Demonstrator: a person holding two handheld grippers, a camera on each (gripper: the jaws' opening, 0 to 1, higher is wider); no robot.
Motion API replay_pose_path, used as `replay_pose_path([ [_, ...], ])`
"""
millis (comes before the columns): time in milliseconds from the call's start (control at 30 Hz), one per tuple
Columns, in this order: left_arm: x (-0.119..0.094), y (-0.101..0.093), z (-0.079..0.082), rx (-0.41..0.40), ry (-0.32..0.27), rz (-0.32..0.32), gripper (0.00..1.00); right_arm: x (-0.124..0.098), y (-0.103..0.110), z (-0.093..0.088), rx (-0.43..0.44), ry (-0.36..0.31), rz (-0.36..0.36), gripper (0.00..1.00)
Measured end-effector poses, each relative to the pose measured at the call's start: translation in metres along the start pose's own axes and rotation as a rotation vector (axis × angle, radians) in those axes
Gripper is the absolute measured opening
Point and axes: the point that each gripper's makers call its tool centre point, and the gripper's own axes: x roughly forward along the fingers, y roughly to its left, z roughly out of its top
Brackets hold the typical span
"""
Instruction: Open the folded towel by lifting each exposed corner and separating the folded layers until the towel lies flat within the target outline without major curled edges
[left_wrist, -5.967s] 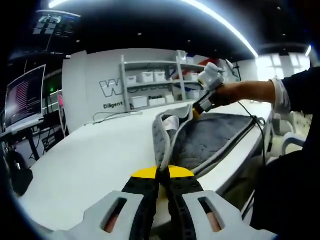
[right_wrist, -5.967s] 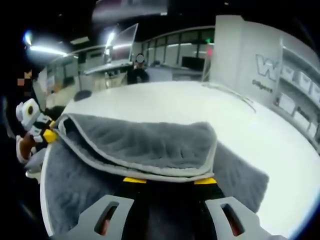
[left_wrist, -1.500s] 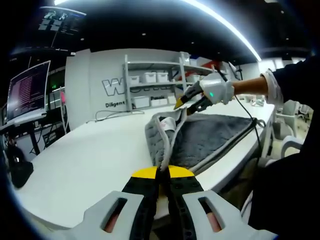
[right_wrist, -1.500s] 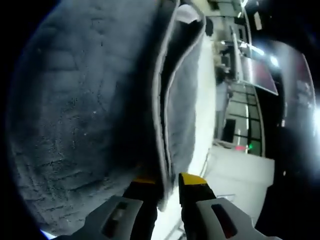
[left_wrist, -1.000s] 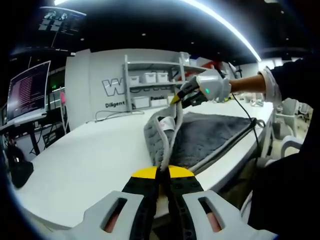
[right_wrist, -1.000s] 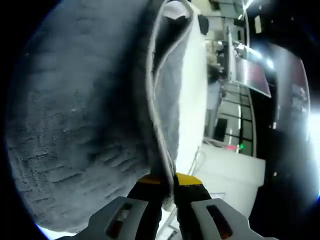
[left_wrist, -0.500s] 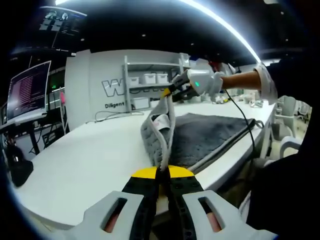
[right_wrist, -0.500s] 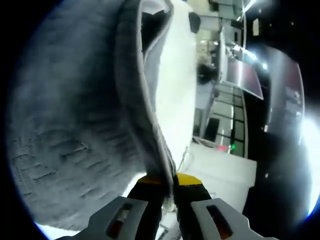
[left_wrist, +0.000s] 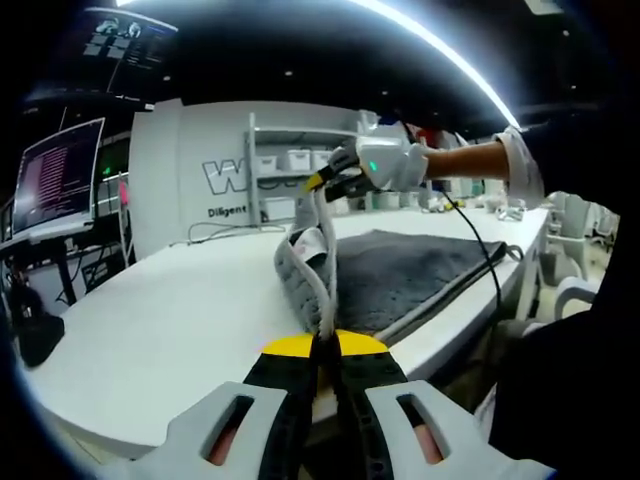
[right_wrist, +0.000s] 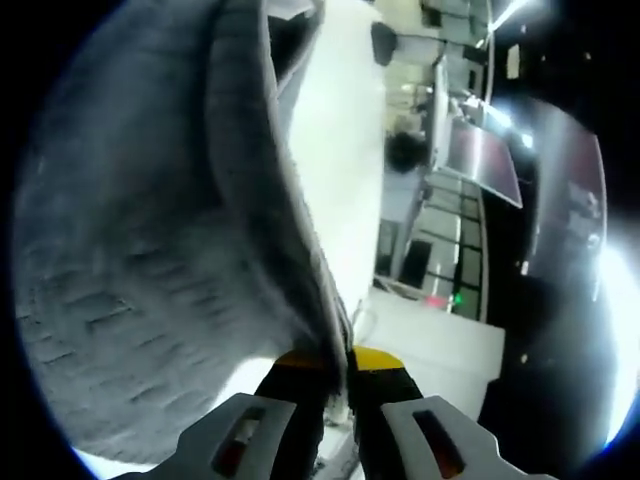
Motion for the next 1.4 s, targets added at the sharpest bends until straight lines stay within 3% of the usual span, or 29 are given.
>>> replay_pose_path([
  [633,-0.001,0.0,0.002,-0.004,-0.01,-0.009,0.05,0.037,-0.016,0.015,0.03,-0.016,0.011,0.04],
  [1400,-0.003,0.002,0.002,-0.003,-0.029,-0.005,0.08,0.075,-0.006,0.038,0.039,-0.023,0.071,0.08],
])
